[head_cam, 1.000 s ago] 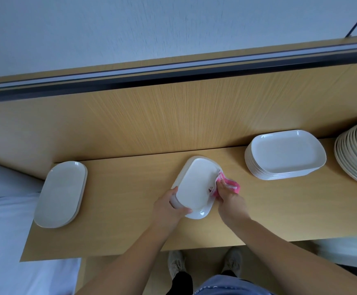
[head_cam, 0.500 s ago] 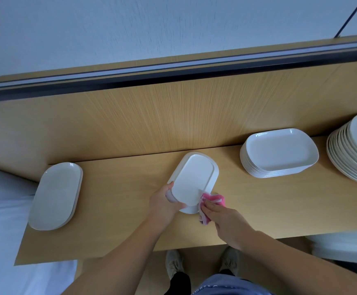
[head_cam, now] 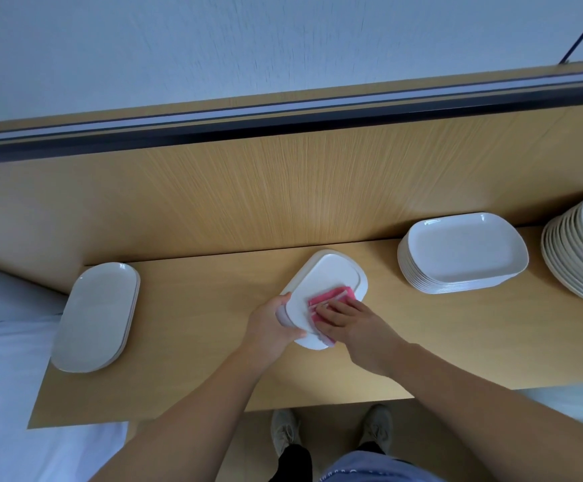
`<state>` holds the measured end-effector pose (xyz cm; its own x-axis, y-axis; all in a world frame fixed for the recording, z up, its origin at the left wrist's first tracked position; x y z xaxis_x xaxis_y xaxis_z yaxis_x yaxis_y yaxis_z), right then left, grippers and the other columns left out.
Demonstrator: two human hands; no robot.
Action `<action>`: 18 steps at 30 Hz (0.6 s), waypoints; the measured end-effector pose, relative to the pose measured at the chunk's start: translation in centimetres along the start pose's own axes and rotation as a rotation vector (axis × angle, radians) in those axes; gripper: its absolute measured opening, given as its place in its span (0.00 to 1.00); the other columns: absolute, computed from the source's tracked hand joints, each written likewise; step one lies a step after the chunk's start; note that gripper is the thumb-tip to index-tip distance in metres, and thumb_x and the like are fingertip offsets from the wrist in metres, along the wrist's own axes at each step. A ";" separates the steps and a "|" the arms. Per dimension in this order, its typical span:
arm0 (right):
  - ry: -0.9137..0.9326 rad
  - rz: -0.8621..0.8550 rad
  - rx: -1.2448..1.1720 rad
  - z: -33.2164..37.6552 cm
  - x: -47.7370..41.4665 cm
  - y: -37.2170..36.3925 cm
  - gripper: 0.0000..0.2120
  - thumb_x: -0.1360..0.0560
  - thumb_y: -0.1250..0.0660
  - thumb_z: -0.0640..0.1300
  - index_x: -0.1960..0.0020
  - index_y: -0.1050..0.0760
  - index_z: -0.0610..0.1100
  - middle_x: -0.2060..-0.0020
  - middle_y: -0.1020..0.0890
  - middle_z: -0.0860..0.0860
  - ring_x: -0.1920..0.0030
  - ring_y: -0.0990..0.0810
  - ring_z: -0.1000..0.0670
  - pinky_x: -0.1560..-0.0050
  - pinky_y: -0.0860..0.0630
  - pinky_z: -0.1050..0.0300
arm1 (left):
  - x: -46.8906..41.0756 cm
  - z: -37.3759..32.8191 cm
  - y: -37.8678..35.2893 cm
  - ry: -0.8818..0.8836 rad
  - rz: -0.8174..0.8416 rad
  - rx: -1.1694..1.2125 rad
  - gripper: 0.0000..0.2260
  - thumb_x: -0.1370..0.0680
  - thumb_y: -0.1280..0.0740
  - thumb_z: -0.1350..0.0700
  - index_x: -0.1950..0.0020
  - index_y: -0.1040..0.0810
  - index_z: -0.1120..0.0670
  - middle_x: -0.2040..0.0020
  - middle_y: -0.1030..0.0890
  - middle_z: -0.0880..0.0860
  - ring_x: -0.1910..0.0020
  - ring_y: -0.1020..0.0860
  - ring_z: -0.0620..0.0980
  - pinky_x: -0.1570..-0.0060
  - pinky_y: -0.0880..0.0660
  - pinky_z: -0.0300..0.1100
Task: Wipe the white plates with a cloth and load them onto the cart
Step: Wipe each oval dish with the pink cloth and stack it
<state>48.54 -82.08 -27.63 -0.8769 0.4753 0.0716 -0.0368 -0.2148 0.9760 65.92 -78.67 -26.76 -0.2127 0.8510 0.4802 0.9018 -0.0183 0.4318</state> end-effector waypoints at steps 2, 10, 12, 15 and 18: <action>0.005 0.030 0.037 0.1 -0.1 -0.6 0.34 0.42 0.21 0.38 0.36 0.22 0.48 0.38 0.20 0.51 0.37 0.22 0.45 0.35 0.28 0.44 | -0.3 0.1 0.1 0.015 0.010 0.001 0.29 0.34 0.21 0.63 0.37 0.26 0.50 0.49 0.25 0.42 0.47 0.25 0.45 0.52 0.27 0.33; -0.159 -0.011 -0.001 -6.2 0.0 0.1 0.36 0.42 0.25 0.30 0.36 0.22 0.47 0.38 0.20 0.50 0.38 0.21 0.45 0.42 0.22 0.44 | -1.2 0.2 0.6 0.020 0.018 -0.021 0.36 0.37 0.20 0.61 0.31 0.28 0.51 0.40 0.24 0.47 0.42 0.24 0.47 0.42 0.25 0.41; -0.187 -0.021 -0.032 -7.2 -0.3 0.3 0.34 0.41 0.27 0.28 0.37 0.22 0.46 0.38 0.20 0.49 0.39 0.21 0.44 0.48 0.20 0.44 | -1.3 0.3 0.7 0.015 0.020 -0.022 0.36 0.37 0.20 0.62 0.31 0.28 0.51 0.40 0.23 0.47 0.42 0.24 0.47 0.43 0.26 0.39; -0.161 -0.071 -0.031 -7.1 -0.7 1.0 0.31 0.41 0.27 0.28 0.39 0.20 0.45 0.40 0.19 0.48 0.41 0.20 0.42 0.54 0.18 0.45 | -1.5 0.2 0.8 0.010 0.024 -0.026 0.36 0.37 0.20 0.62 0.31 0.27 0.52 0.43 0.23 0.46 0.43 0.24 0.46 0.44 0.27 0.37; -0.014 -0.069 -0.027 -5.1 -0.8 1.6 0.32 0.43 0.25 0.31 0.40 0.20 0.47 0.41 0.18 0.51 0.42 0.19 0.45 0.49 0.20 0.49 | -1.7 0.2 1.0 0.011 0.031 -0.031 0.37 0.38 0.20 0.63 0.31 0.27 0.53 0.43 0.23 0.47 0.44 0.23 0.46 0.45 0.27 0.36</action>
<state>46.76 -87.13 -27.19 -0.8652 0.5014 0.0072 -0.1099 -0.2035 0.9729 67.22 -80.09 -27.31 -0.1889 0.8438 0.5023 0.8958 -0.0614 0.4401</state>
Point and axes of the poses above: each hand's wrist, its own x-axis away from the middle knuckle, its own y-axis out of the back of the hand, z = x × y, the point moved 5 cm from there along -x, towards the middle knuckle
